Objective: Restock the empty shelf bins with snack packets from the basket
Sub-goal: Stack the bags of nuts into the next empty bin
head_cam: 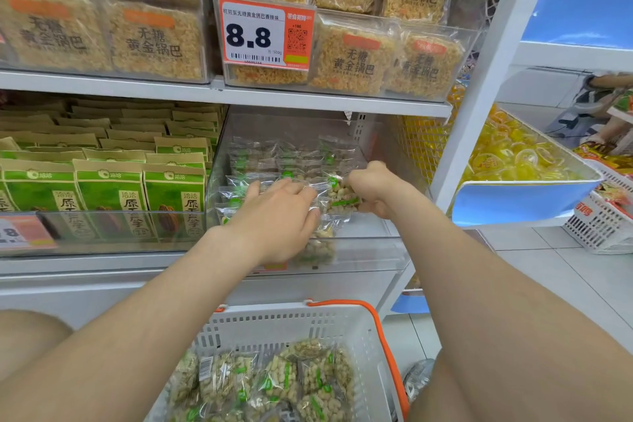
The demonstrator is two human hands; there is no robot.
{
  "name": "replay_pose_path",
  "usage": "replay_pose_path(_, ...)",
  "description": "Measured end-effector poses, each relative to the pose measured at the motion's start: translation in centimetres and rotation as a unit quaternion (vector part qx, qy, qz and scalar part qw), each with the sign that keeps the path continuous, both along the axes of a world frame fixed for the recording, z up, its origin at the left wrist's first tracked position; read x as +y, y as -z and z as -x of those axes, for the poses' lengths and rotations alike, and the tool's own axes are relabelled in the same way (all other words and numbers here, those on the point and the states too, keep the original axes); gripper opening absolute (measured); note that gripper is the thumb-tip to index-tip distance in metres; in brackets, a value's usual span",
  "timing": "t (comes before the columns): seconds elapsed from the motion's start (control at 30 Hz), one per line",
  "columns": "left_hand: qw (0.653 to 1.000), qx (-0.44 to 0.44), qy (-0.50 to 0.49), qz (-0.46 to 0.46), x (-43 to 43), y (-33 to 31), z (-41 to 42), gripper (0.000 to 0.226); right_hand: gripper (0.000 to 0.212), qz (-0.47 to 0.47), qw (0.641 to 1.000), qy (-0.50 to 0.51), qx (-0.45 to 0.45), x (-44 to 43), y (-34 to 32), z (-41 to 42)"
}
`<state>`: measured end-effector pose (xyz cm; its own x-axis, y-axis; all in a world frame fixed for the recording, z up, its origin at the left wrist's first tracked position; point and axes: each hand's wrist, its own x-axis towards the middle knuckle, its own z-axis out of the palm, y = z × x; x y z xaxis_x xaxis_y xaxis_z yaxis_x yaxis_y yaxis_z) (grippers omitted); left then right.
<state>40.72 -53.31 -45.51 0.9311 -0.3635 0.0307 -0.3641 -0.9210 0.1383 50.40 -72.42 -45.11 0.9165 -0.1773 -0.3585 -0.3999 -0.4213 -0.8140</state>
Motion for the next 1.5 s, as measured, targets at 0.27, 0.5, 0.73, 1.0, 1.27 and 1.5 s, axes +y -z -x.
replay_pose_path(0.27,1.0,-0.006,0.004,-0.001,0.0,0.1,0.1,0.042,0.056,0.106,0.994,-0.035,-0.008,-0.8,1.3,0.5)
replay_pose_path(0.5,1.0,-0.01,0.005,0.0,0.0,0.4,0.1,0.045,0.062,0.168,0.984,-0.03,-0.056,-0.5,1.1,0.7)
replay_pose_path(0.73,0.999,-0.044,0.01,-0.007,0.1,0.3,0.5,0.037,0.063,0.244,0.966,-0.087,0.009,-0.2,0.7,1.7)
replay_pose_path(1.0,0.985,-0.166,0.047,0.025,0.6,-0.4,2.0,0.041,0.039,0.386,0.913,-0.111,-0.068,-0.4,-2.2,4.9)
replay_pose_path(1.27,0.942,-0.303,0.102,0.104,0.9,-0.9,5.7,0.024,0.028,0.291,0.862,-0.201,-0.363,2.4,-4.7,12.7)
replay_pose_path(1.5,0.99,-0.129,0.045,-0.04,1.4,2.2,8.7,0.045,0.016,0.374,0.84,-0.356,-0.164,2.9,-0.7,16.7)
